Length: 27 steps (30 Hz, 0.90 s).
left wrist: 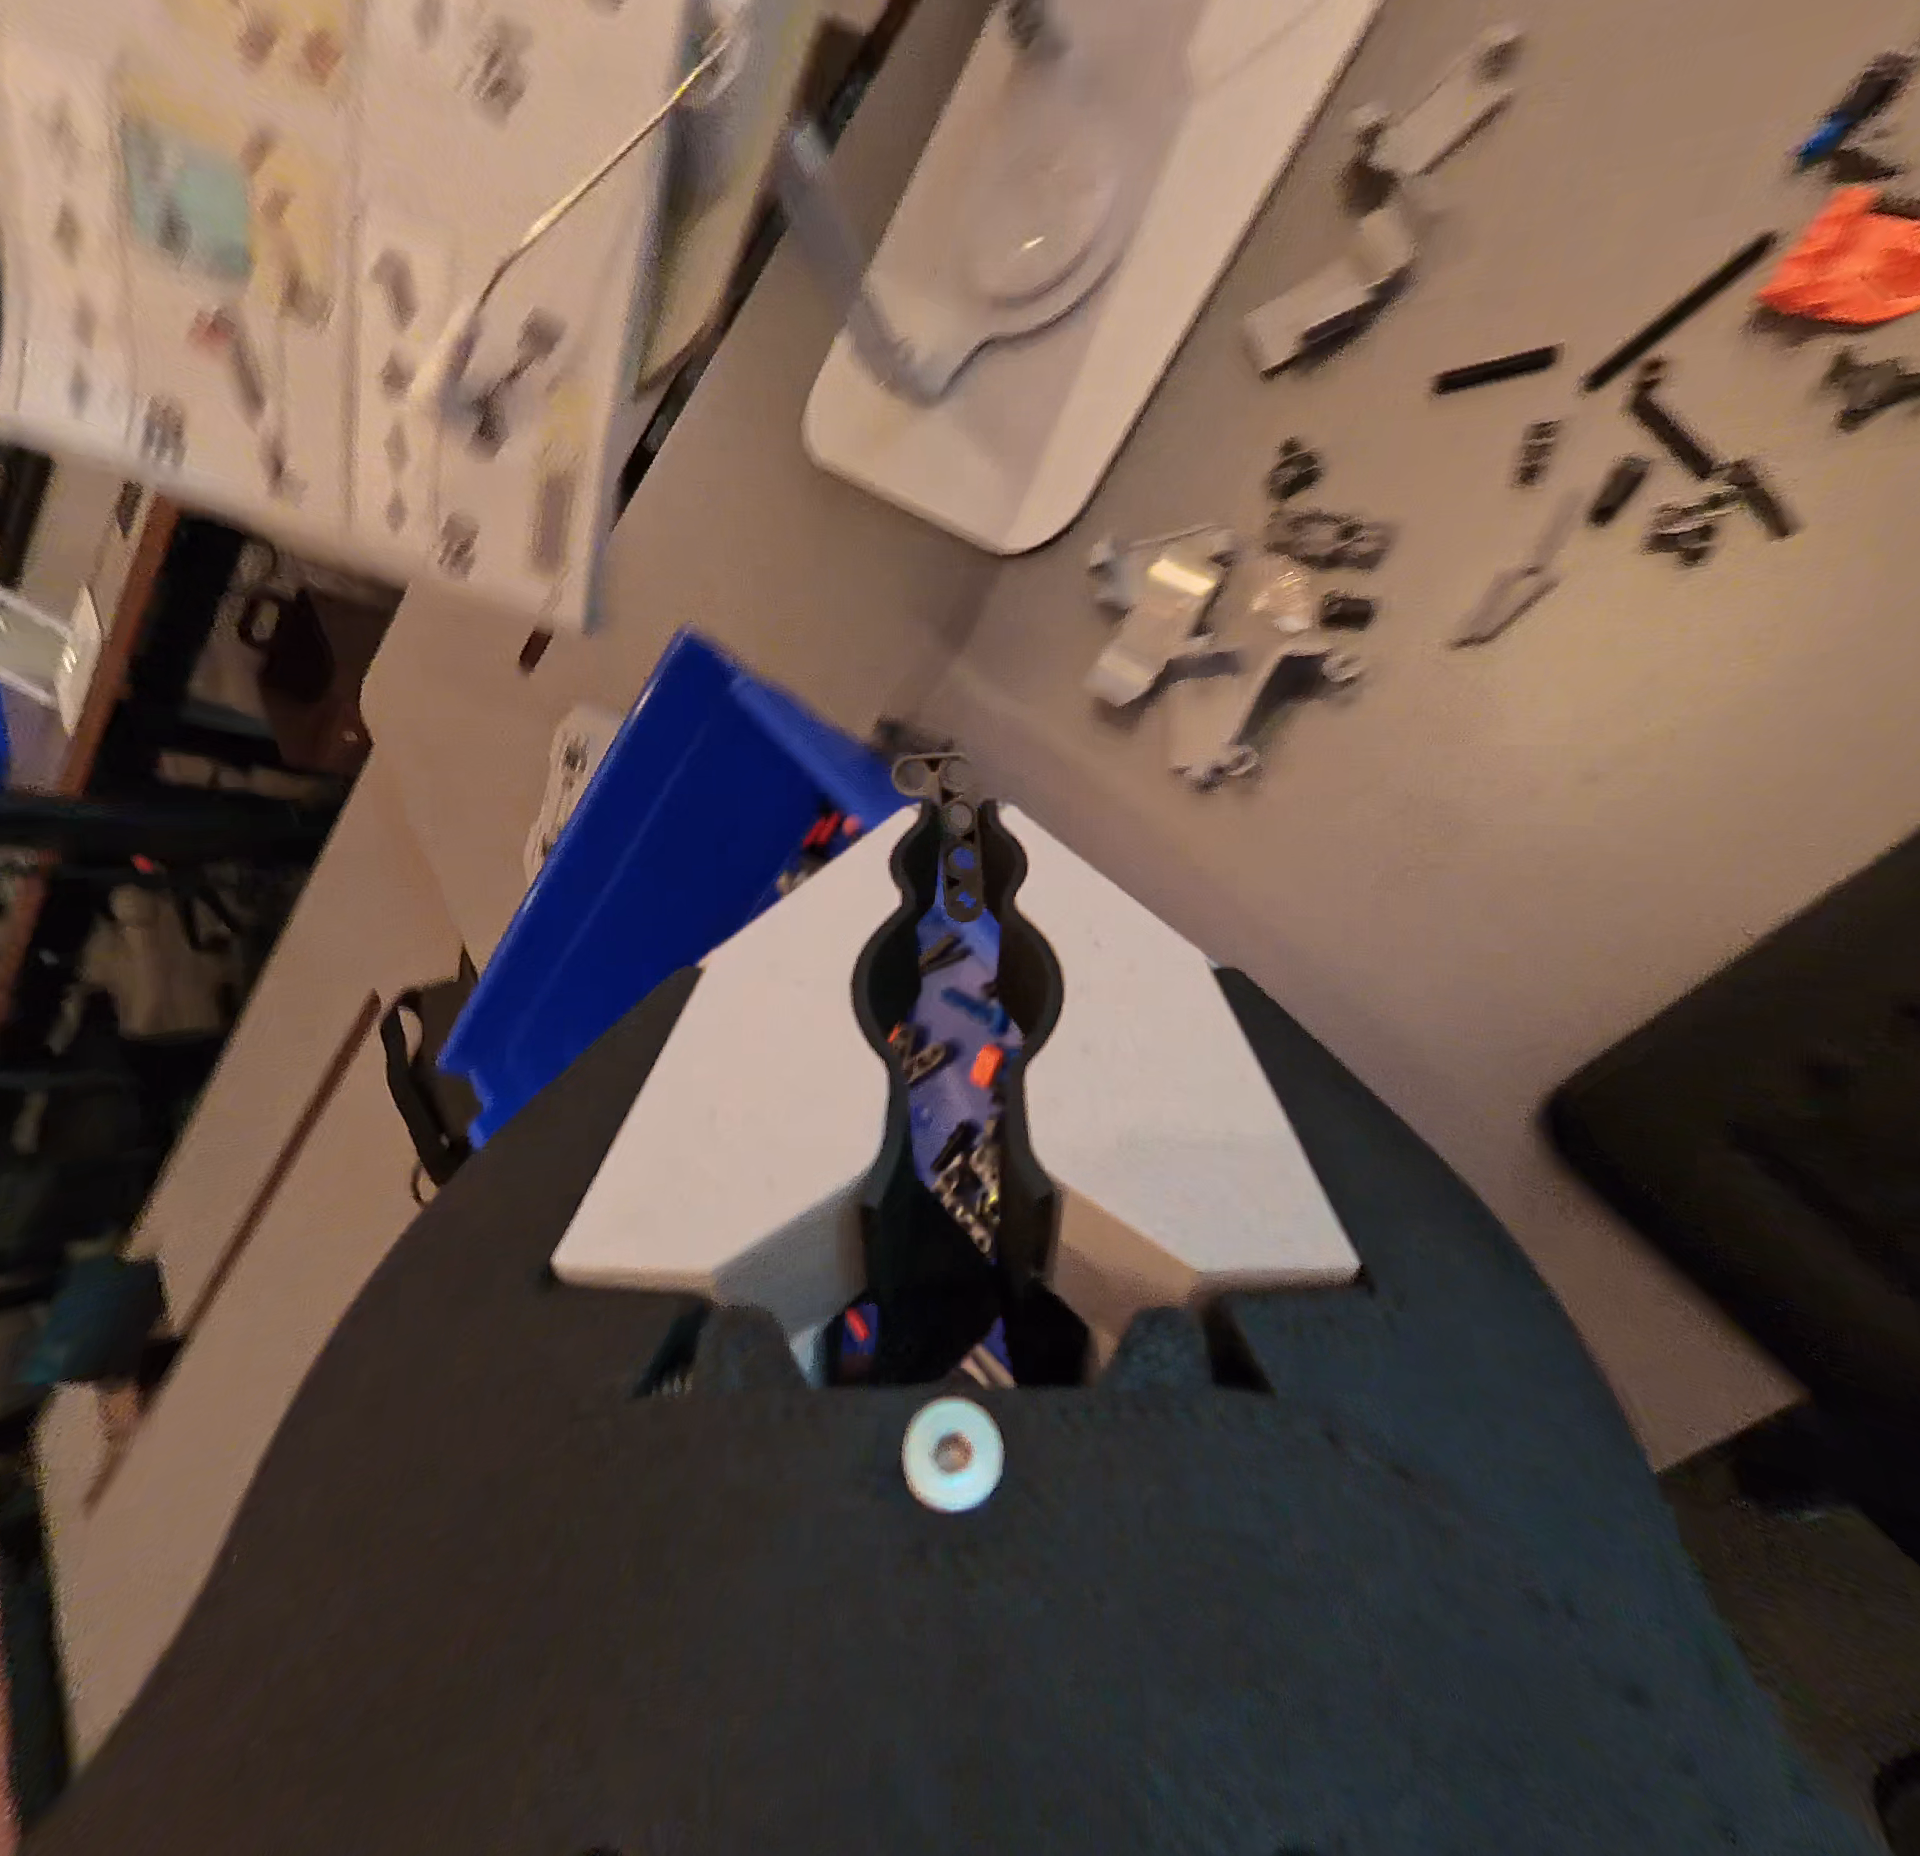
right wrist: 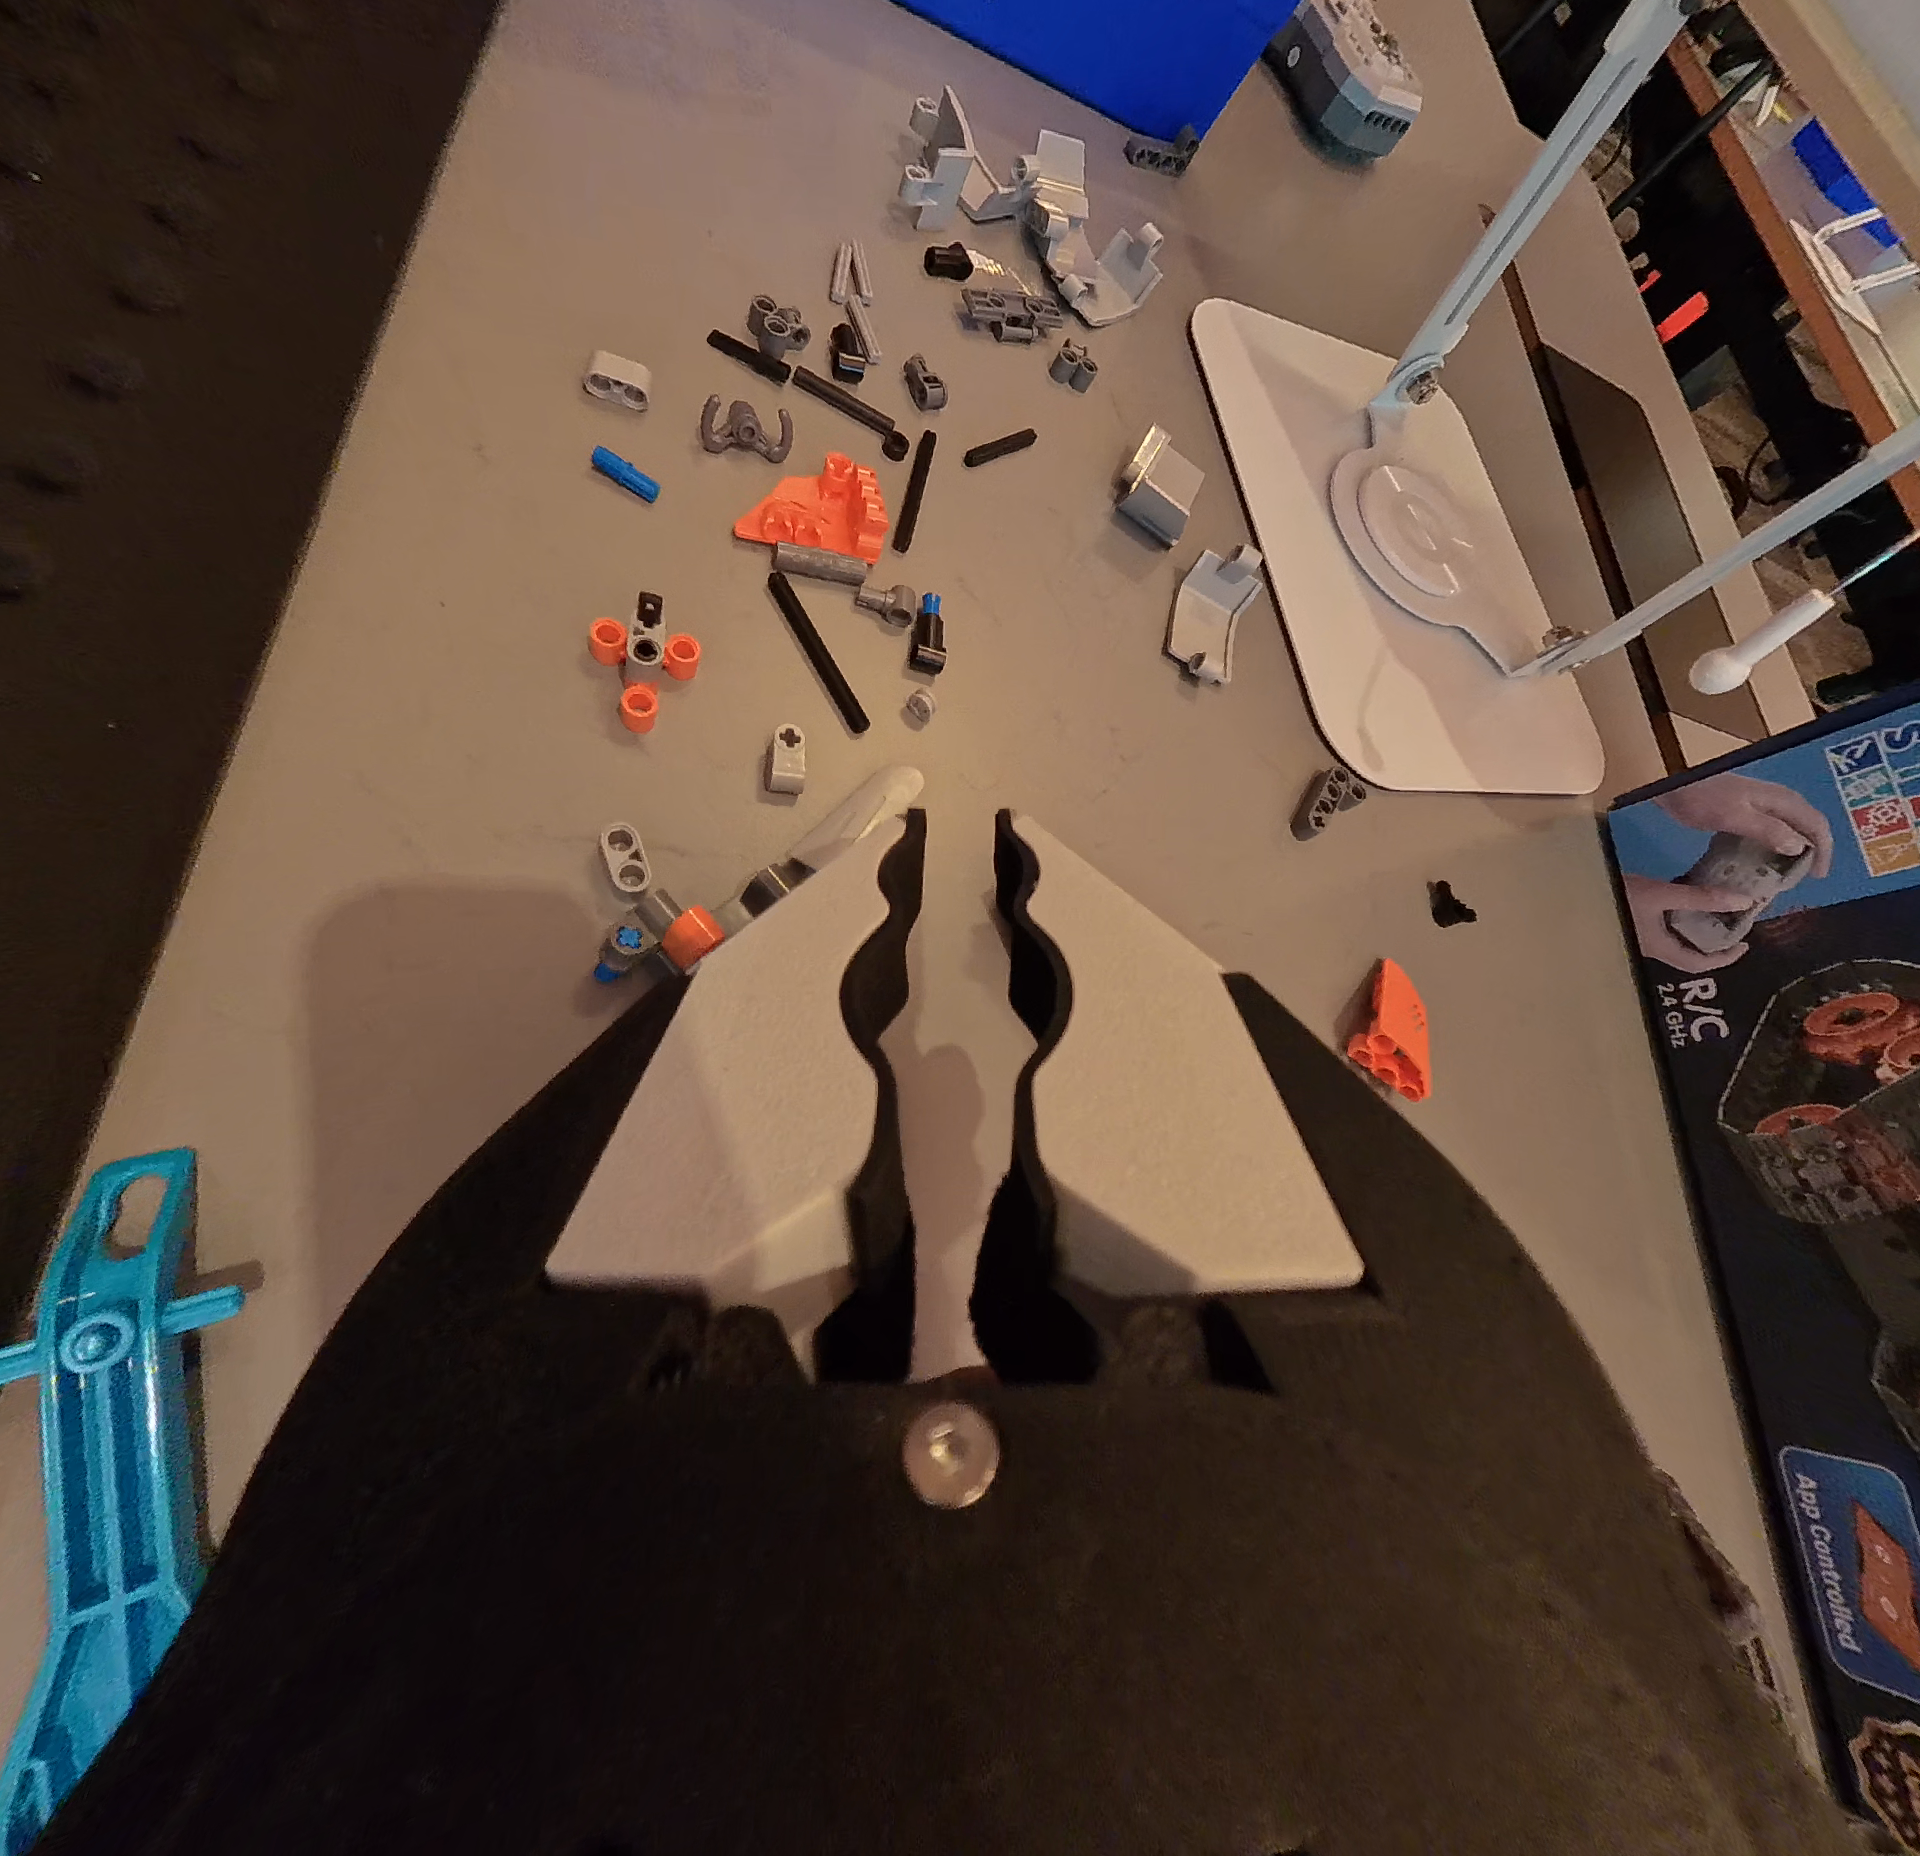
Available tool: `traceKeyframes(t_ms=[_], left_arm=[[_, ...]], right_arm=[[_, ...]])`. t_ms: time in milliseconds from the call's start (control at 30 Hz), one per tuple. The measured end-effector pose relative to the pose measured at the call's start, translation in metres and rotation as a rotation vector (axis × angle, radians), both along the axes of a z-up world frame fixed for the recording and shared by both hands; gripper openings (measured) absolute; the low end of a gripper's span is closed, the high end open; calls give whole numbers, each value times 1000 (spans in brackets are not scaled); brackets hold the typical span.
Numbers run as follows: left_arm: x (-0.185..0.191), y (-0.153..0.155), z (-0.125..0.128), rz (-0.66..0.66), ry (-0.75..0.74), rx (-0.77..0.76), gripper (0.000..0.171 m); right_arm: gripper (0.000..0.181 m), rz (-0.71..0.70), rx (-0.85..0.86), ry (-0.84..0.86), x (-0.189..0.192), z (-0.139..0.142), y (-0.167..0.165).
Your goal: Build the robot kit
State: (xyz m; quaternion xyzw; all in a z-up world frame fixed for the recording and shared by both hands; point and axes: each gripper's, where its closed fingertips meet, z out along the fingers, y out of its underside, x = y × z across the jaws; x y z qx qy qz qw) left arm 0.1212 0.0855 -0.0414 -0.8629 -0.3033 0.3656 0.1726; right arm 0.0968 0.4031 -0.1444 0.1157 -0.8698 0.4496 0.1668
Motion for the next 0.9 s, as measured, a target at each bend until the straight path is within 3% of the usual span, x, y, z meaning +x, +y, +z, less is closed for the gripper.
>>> traceKeyframes(t_ms=[67, 233, 333, 533, 600, 733, 900], left_arm=[[6, 48, -11, -100, -26, -15, 6], [26, 135, -84, -324, -230, 28, 6], [36, 158, -121, -387, -337, 29, 6], [48, 178, -148, -445, -445, 54, 7], [42, 180, -150, -418, -426, 70, 6], [37, 174, -137, -371, -377, 90, 26], [43, 142, -67, -308, -219, 166, 24]], right_arm=[[11, 2, -2, 7, 1, 2, 0], [11, 7, 2, 5, 1, 0, 0], [11, 4, 4, -2, 0, -1, 1], [11, 13, 3, 4, 3, 1, -1], [11, 12, 4, 3, 3, 0, 0], [11, 12, 2, 6, 3, 1, 0], [11, 14, 4, 6, 4, 1, -1]])
